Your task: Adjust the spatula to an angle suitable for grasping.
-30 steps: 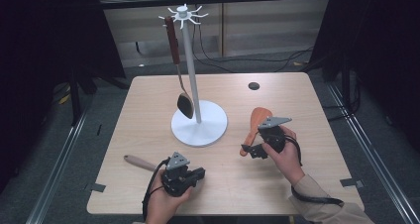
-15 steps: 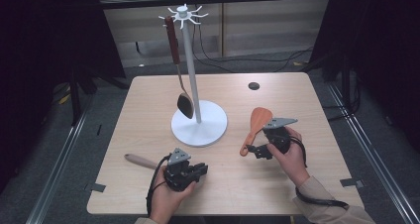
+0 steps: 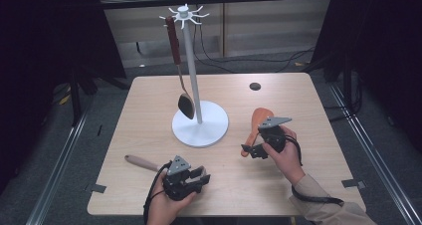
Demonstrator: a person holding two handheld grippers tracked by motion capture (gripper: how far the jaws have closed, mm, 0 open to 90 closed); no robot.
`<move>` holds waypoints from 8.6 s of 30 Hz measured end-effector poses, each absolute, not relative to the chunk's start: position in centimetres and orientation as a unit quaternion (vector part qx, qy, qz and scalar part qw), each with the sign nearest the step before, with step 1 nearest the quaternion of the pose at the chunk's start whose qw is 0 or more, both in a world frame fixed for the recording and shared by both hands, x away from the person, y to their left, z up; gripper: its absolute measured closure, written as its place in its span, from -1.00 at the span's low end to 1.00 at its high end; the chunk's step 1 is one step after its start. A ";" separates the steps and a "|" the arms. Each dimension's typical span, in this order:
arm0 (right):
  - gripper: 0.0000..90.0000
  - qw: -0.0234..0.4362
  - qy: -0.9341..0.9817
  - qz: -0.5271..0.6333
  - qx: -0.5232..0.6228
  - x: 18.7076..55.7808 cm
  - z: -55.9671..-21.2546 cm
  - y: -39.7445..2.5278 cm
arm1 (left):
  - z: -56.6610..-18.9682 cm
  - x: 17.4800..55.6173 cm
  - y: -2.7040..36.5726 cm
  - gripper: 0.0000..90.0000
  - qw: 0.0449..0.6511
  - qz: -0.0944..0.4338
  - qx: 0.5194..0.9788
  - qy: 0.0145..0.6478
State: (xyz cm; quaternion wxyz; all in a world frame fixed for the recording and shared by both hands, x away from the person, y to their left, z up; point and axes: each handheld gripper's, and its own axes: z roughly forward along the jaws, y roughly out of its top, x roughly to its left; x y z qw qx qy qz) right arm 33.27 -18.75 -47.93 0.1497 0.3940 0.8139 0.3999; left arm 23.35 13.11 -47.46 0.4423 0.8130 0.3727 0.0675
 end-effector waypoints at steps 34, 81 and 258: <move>-0.87 0.173 0.781 0.403 0.445 30.8 -47.4 -23.7 | -46.5 24.7 5.9 0.69 0.453 0.037 0.819 0.350; -0.87 0.186 0.779 0.398 0.447 28.8 -46.7 -24.6 | -45.6 26.0 4.5 0.07 0.509 0.031 0.803 0.307; 0.63 0.116 0.743 0.556 0.353 29.5 -41.3 -15.2 | -45.4 27.4 8.1 -0.07 0.595 0.031 0.698 0.396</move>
